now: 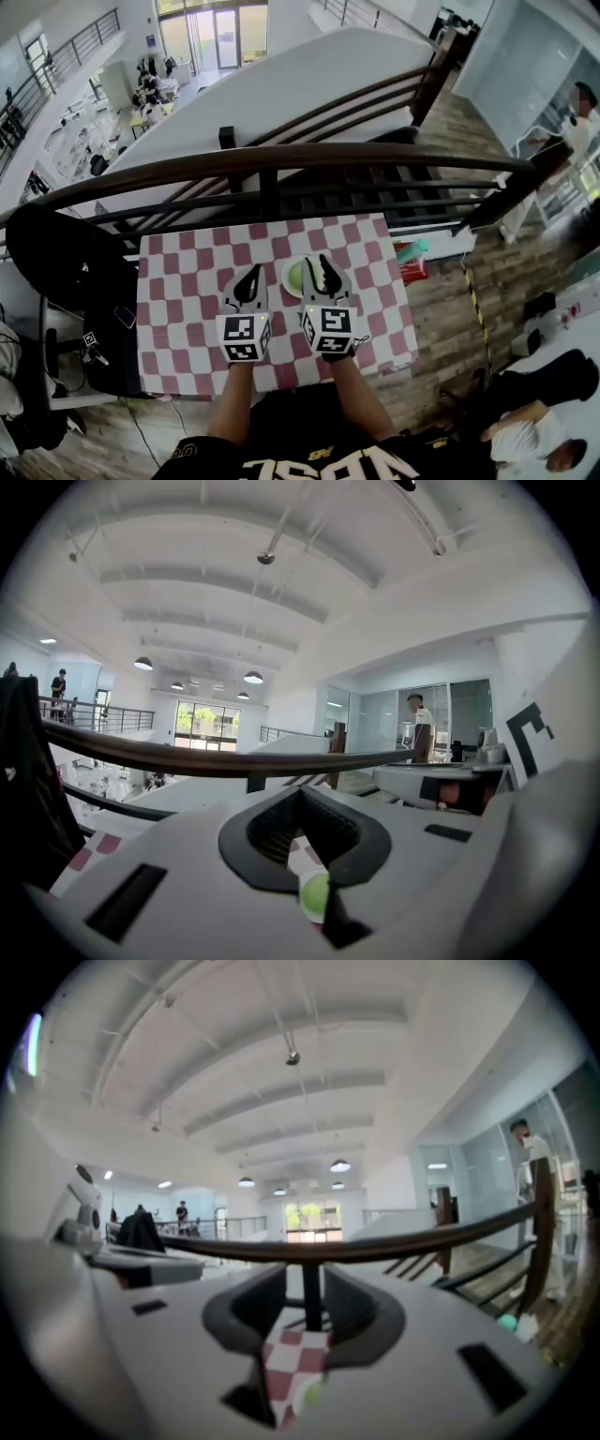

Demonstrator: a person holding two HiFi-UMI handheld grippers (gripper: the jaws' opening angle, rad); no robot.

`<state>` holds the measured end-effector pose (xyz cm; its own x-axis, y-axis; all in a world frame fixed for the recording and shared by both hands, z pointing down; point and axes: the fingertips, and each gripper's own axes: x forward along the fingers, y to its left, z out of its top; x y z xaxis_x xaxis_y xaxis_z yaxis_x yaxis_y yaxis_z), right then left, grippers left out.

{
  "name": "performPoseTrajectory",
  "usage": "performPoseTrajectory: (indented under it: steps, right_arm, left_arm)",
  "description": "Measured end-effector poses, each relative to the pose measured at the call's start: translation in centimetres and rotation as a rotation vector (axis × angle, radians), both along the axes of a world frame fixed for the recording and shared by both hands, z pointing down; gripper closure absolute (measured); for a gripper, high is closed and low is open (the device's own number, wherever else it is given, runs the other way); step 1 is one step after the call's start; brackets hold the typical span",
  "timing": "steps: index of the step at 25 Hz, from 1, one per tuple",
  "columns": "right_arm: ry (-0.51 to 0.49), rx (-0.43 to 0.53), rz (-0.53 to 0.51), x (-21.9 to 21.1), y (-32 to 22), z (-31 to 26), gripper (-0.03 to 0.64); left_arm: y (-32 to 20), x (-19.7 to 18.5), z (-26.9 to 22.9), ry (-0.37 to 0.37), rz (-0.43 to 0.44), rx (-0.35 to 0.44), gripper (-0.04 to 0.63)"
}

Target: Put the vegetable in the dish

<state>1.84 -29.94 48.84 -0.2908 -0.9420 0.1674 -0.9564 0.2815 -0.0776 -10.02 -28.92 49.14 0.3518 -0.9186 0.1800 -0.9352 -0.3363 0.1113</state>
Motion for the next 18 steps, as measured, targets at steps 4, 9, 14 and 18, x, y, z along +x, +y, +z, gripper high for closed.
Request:
performPoseTrajectory:
  steps: [4,9,14,18]
  right_arm:
    - [0.018,0.074,0.003,-0.8,2.0,-3.6,0.548]
    - [-0.009,0.118,0.024,-0.7,3.6,-5.6,0.6]
    - [-0.02,0.157,0.053,0.2,4.2,-7.2,0.6]
    - [-0.021,0.159,0.062,0.7,4.9,-7.3,0.6]
  left_arm:
    - [0.9,0.3,-3.8,0.0,0.019,0.082,0.577]
    - [1.9,1.5,-6.9,0.006,0.071,0.161,0.577]
    - [3.0,3.1,-8.2,-0.017,0.123,0.201,0.577]
    - [3.5,3.5,-8.2,-0.017,0.115,0.196,0.577]
